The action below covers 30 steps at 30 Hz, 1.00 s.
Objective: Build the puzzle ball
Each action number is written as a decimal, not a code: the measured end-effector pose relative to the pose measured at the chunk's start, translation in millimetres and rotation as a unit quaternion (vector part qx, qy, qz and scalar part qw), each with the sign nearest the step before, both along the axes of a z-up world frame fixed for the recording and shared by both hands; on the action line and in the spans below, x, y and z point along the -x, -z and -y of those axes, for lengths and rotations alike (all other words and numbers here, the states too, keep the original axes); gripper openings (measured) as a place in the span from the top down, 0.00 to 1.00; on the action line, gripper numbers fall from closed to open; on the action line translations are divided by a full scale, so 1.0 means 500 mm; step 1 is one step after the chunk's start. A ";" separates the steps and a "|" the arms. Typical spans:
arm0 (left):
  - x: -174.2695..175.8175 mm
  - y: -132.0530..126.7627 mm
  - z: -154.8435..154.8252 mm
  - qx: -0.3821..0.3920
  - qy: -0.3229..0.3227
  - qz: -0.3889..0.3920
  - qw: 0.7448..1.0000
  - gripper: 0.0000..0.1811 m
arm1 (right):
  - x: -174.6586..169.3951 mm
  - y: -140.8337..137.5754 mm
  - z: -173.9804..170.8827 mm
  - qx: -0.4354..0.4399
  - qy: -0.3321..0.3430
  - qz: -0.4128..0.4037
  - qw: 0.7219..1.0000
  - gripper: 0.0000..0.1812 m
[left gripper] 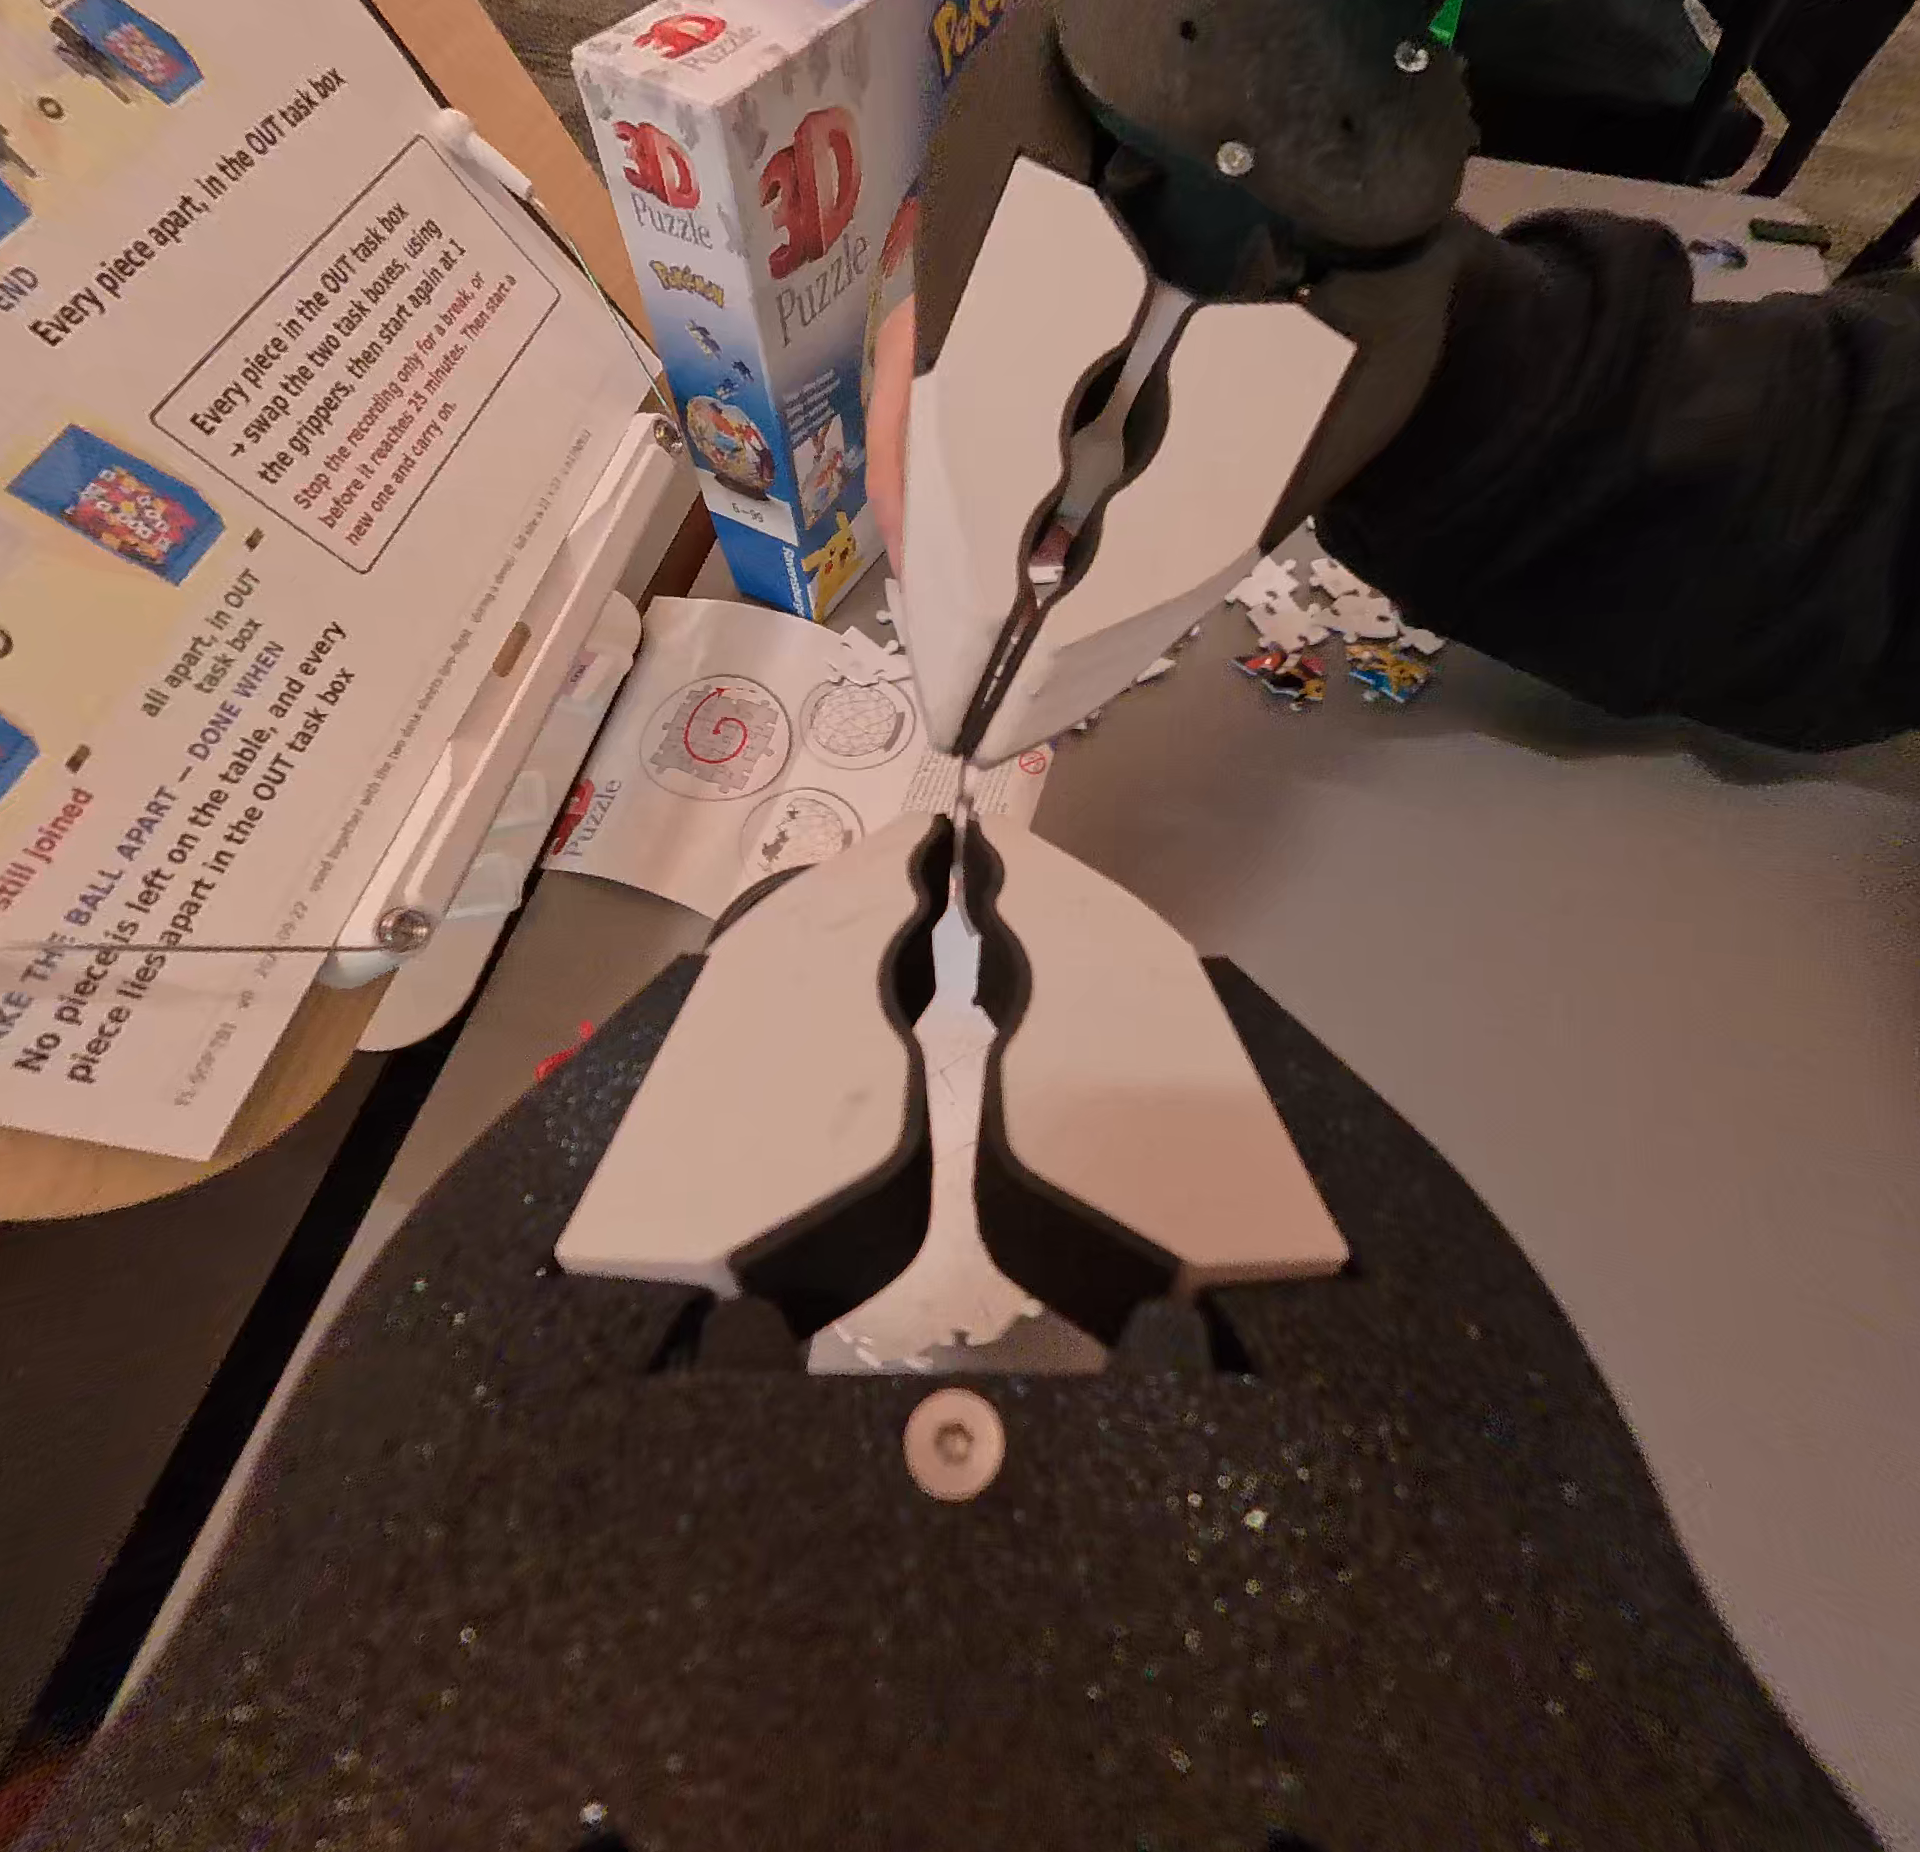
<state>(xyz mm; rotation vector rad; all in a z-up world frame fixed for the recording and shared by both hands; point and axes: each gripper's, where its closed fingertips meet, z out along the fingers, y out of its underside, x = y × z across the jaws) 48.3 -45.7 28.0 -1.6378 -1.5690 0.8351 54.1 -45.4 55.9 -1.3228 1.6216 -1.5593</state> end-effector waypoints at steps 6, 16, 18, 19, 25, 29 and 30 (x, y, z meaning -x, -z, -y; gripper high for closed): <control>0.012 0.049 0.050 0.006 0.009 0.028 1.000 0.99 | 0.013 0.061 0.047 -0.011 -0.001 -0.040 0.999 1.00; 0.009 0.055 0.112 0.025 -0.036 -0.017 0.999 0.84 | 0.044 0.031 0.111 0.002 0.066 0.042 0.997 1.00; 0.003 0.064 0.120 0.019 -0.048 -0.005 0.999 0.87 | 0.045 0.030 0.115 0.001 0.075 0.056 0.996 1.00; 0.003 0.066 0.117 0.014 -0.045 -0.006 0.999 0.88 | 0.044 0.039 0.116 0.000 0.076 0.050 0.996 1.00; -0.037 0.069 0.104 0.001 -0.041 0.031 0.999 0.89 | 0.050 0.085 0.105 -0.041 0.070 -0.024 0.996 1.00; -0.088 0.113 0.069 -0.015 -0.068 0.127 0.989 0.91 | 0.071 0.089 0.114 -0.005 0.107 -0.077 0.991 1.00; -0.090 0.133 0.058 -0.014 -0.073 0.156 0.985 0.88 | 0.075 0.089 0.118 -0.009 0.116 -0.077 0.990 1.00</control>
